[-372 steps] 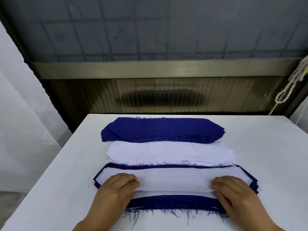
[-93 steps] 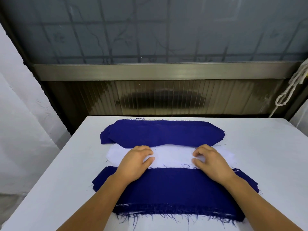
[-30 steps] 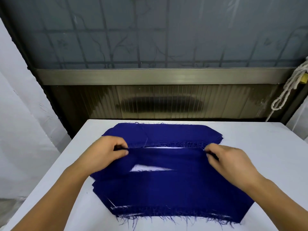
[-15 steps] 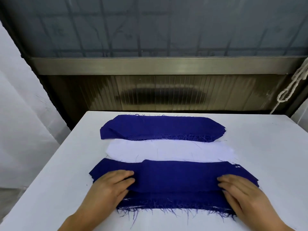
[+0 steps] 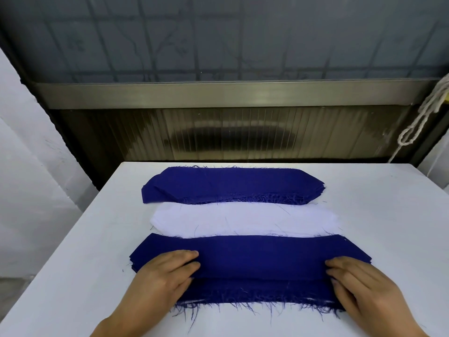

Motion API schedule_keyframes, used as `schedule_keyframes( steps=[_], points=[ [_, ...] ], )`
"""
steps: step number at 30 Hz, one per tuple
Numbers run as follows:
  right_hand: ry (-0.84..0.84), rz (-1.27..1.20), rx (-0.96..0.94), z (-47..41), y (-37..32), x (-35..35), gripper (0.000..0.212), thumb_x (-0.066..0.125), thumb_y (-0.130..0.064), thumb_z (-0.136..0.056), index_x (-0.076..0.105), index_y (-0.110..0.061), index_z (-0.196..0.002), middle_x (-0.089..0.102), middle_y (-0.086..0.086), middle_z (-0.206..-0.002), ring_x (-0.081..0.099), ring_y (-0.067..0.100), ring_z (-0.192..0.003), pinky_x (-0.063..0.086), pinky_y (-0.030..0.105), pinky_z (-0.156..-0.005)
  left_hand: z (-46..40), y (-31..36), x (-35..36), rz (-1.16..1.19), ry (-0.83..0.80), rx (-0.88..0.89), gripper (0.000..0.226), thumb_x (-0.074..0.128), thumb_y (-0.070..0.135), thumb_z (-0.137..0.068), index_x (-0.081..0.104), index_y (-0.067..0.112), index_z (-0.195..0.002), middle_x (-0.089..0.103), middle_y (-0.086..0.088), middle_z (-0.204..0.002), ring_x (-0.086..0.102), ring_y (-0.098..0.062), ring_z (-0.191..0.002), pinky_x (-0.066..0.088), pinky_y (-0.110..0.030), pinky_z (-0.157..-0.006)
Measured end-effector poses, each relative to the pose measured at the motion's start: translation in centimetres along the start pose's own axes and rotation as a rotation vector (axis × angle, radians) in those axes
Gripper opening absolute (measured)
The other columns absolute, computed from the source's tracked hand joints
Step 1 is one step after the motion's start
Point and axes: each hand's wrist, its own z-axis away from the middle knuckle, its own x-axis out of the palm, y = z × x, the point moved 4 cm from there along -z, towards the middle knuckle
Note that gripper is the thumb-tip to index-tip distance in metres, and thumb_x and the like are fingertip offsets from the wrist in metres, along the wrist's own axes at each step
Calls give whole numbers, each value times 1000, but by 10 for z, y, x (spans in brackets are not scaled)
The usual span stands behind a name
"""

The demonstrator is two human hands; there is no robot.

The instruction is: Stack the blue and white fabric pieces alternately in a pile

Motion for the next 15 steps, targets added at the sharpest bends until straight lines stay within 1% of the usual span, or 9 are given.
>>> schedule_keyframes(
  steps=[3, 8, 13, 15],
  points=[
    [10, -6, 14, 2, 1, 1, 26, 55, -17, -86, 76, -9, -74, 73, -1, -92, 62, 12, -91, 49, 29, -77, 0, 2, 2, -3, 10, 7, 54, 28, 40, -105, 78, 18, -101, 69, 7, -115, 66, -9, -103, 56, -28, -85],
    [30, -11, 23, 5, 1, 0, 26, 55, -17, -85, 75, -9, -70, 73, -1, -88, 62, 11, -88, 49, 28, -75, 5, 3, 5, 0, 11, -7, 52, 30, 39, -104, 77, 19, -103, 68, 8, -117, 65, -8, -105, 55, -27, -86],
    [43, -19, 31, 8, 2, 2, 26, 55, -17, -85, 75, -10, -69, 73, -2, -87, 61, 12, -87, 48, 27, -75, 8, 3, 9, 24, -25, -28, 47, 33, 39, -103, 76, 20, -107, 66, 10, -120, 61, -6, -109, 53, -26, -90],
    [45, -21, 32, 8, 2, 3, 27, 55, -17, -86, 74, -9, -69, 73, -1, -86, 61, 12, -87, 49, 27, -76, 9, 3, 9, 38, -36, -50, 41, 38, 38, -101, 75, 21, -108, 65, 11, -122, 59, -4, -111, 50, -24, -93]
  ],
)
